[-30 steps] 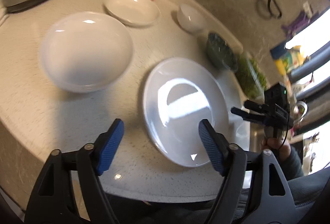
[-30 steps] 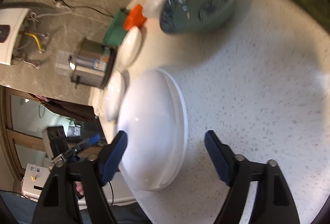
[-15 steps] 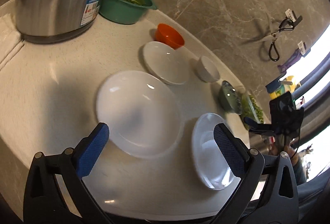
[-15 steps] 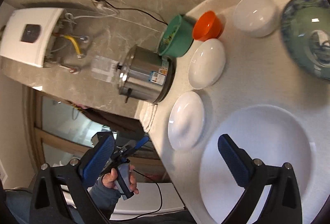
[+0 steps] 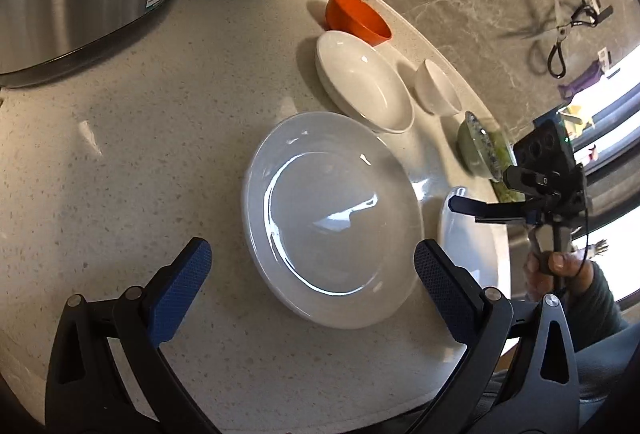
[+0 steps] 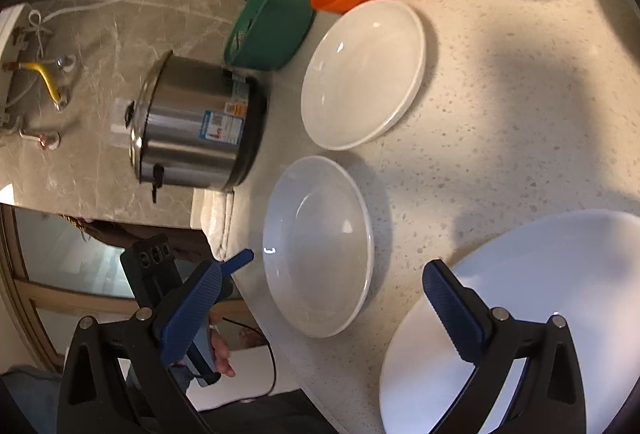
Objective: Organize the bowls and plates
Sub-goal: 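Move both grippers to the rim of the white deep plate, then close the left gripper on the deep plate rim while the right gripper clamps it too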
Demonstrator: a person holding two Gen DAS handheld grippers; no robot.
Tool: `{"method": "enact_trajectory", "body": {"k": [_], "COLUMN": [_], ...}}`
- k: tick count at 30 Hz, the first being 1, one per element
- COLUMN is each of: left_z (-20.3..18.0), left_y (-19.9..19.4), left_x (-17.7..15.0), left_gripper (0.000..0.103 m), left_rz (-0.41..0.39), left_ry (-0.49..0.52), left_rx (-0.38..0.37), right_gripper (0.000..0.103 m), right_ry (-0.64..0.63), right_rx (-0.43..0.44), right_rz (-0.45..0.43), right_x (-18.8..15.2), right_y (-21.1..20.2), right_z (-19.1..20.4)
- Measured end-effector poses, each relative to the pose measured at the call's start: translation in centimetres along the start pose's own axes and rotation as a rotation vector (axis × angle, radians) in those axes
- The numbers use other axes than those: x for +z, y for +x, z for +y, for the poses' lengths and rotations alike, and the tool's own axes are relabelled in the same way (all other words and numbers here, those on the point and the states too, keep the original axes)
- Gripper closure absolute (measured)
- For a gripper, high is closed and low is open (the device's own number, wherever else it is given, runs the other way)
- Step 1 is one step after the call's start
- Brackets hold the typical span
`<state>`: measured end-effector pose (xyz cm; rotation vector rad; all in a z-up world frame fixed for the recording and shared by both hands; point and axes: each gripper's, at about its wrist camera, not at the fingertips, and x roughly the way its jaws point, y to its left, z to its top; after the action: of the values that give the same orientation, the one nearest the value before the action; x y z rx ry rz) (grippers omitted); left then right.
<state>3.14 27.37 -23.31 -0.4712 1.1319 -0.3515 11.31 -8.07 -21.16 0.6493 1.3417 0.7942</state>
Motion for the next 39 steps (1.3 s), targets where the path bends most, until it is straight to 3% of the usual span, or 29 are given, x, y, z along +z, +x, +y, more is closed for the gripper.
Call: {"method": "enact_trajectory", "body": {"k": [7,11,23,30,32,35,39], "left_z": [-0.4,0.2,0.2,0.0,0.1,0.0,0.0], "left_y": [1.8,2.7,3.8,4.4,4.5,4.6,4.4], "left_x": [0.4,0.8,1.1,1.2,1.2,1.4,1.5], "left_gripper": [0.000,0.002,0.002,0.003,0.004,0.013,0.037], "left_rz": [0.066,0.105,0.107,0.121,0.122,0.117,0.115], "left_ry": [0.012,-0.033,-0.041,-0.044,-0.044,-0.030,-0.023], "left_rx": [0.066,0.109,0.132,0.127,0.143,0.156,0.159], "right_gripper": [0.007,0.009,0.011,0.030,0.031,0.033,0.033], "right_ry": [-0.052,-0.069,-0.112,-0.133,-0.133,-0.135,-0.130], "right_rx": [-0.078,-0.101,-0.118,-0.100,-0.105,-0.131,-0.143], "right_rz": [0.094,0.129,0.189,0.231,0.242,0.259,0.279], "right_x": [1.6,2.1,3.2,3.4,3.4,3.4,3.5], "right_y": [2.4,3.2,4.9,5.6,5.8,5.9,6.0], "right_z": [0.1,0.1,1.3,2.0,2.0,2.0,1.8]}}
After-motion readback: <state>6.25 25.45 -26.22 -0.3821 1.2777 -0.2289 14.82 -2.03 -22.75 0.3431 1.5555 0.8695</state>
